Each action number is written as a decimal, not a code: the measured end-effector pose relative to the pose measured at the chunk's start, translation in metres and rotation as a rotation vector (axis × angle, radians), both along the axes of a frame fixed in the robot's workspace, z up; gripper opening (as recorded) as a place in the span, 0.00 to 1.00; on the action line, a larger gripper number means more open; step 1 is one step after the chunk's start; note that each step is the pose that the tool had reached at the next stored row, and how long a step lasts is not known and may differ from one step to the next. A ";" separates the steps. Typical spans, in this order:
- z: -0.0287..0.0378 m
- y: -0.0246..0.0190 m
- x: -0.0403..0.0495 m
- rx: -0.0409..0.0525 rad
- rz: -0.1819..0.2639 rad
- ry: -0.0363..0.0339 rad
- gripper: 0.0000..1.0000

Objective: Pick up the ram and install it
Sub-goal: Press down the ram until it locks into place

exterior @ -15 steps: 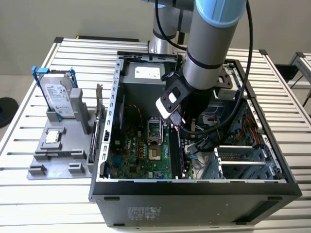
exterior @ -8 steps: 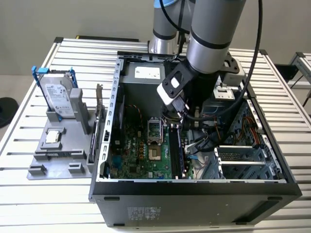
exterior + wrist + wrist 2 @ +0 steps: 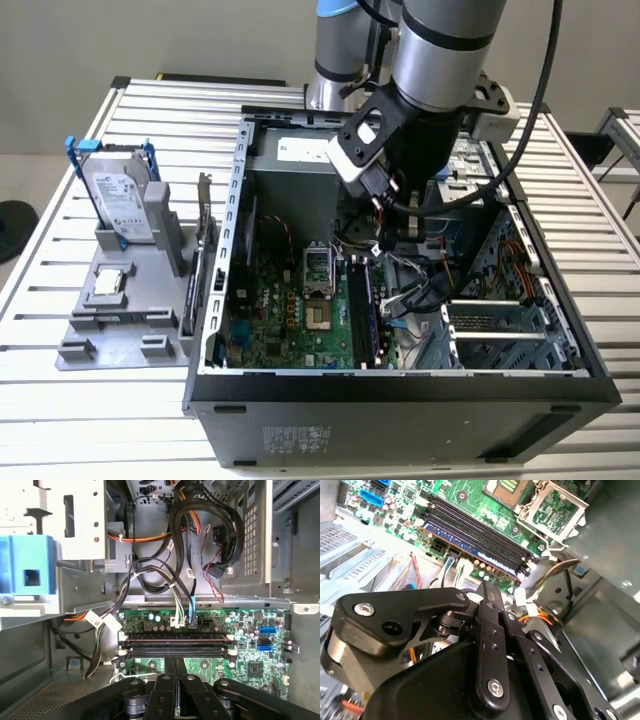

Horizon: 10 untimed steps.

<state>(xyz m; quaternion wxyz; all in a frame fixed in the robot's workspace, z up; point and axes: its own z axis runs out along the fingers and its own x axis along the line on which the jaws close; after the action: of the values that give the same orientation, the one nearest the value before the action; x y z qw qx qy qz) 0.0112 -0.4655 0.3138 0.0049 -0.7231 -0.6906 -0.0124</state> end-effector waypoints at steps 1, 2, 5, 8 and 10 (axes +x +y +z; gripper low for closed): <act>0.0001 0.0000 0.0000 0.0004 0.000 -0.0001 0.00; 0.0004 0.0000 0.0000 0.0004 0.000 -0.0001 0.00; 0.0014 0.0000 0.0000 0.0002 0.000 0.0000 0.00; 0.0023 0.0000 0.0000 0.0003 0.000 0.0000 0.00; 0.0030 0.0000 0.0000 0.0002 0.000 0.0000 0.00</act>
<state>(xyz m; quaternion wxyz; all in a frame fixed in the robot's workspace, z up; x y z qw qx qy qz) 0.0112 -0.4654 0.3169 0.0050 -0.7231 -0.6906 -0.0124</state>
